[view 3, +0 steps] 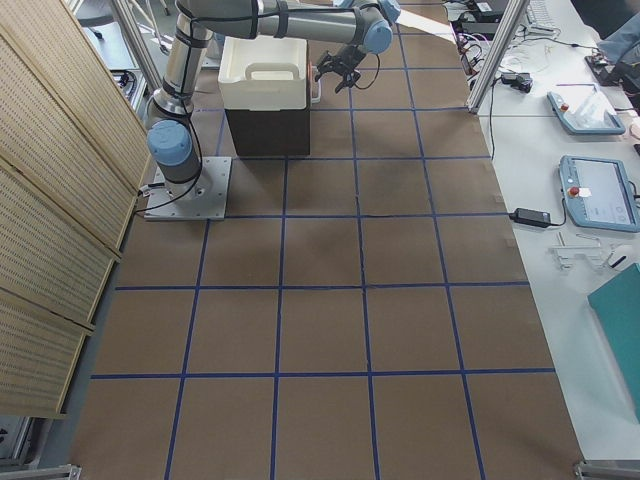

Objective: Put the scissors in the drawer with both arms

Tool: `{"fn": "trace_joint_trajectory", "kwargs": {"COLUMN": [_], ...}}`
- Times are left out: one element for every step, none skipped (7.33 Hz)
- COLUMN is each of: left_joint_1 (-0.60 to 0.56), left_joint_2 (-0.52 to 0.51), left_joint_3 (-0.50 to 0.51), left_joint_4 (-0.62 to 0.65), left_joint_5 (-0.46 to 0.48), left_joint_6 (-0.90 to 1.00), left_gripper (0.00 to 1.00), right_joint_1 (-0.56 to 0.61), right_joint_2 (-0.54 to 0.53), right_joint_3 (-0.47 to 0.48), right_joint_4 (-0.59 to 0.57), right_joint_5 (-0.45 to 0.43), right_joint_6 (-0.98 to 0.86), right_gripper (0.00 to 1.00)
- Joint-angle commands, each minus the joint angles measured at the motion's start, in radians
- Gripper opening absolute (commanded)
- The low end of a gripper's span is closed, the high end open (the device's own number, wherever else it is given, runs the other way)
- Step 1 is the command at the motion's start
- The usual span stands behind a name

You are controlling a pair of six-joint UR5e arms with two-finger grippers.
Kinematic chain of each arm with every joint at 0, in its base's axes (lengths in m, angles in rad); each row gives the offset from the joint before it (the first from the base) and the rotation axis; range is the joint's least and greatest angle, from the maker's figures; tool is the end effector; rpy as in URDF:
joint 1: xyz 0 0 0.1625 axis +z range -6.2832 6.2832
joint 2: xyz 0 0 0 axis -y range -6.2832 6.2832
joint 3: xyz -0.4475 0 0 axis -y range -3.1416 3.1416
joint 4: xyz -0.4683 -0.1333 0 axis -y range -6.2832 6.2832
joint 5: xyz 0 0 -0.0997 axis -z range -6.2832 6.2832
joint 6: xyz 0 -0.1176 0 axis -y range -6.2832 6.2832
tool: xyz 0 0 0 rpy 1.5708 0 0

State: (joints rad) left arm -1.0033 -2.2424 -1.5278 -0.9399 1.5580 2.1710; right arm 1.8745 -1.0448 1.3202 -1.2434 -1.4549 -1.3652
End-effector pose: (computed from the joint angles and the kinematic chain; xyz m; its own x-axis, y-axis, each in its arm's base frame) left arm 0.2933 -0.7110 0.1201 0.0327 0.9994 -0.0091 0.9994 -0.0328 -0.0093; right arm 0.3469 -0.6157 0.2694 0.0437 -0.8174 -0.5745 -0.9974 -0.0691 0.0225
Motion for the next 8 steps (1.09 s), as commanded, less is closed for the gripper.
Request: {"fn": "trace_joint_trajectory", "kwargs": {"left_joint_1": [0.0,0.0,0.0,-0.001,-0.001,-0.009,-0.021,-0.044], "left_joint_2": [0.001,0.003,0.007,0.013,0.02,0.029,0.05,0.078], "left_joint_3": [0.0,-0.002,-0.002,-0.002,-0.002,-0.002,-0.002,-0.002], "left_joint_4": [0.003,0.006,0.006,0.004,-0.003,-0.005,-0.007,-0.013], "left_joint_5": [0.007,0.008,0.01,0.01,0.008,0.008,0.008,0.01], "left_joint_6": [0.047,0.053,0.053,0.053,0.052,0.047,0.032,0.03], "left_gripper": [0.28,0.0,0.0,0.0,0.0,0.0,0.0,0.0], "right_joint_1": [0.0,0.0,0.0,0.0,0.002,0.002,0.002,0.002], "right_joint_2": [-0.001,-0.001,0.0,0.0,0.0,0.002,0.0,0.0], "right_joint_3": [0.023,0.025,0.025,0.027,0.027,0.027,0.033,0.046], "right_joint_4": [-0.008,-0.008,-0.01,-0.01,-0.01,-0.01,-0.011,-0.022], "right_joint_5": [-0.002,-0.002,-0.002,-0.002,-0.002,-0.002,-0.002,-0.002], "right_joint_6": [0.0,0.0,0.0,-0.002,-0.002,-0.002,-0.002,-0.002], "right_gripper": [0.86,0.86,0.85,0.85,0.83,0.8,0.78,0.74]}}
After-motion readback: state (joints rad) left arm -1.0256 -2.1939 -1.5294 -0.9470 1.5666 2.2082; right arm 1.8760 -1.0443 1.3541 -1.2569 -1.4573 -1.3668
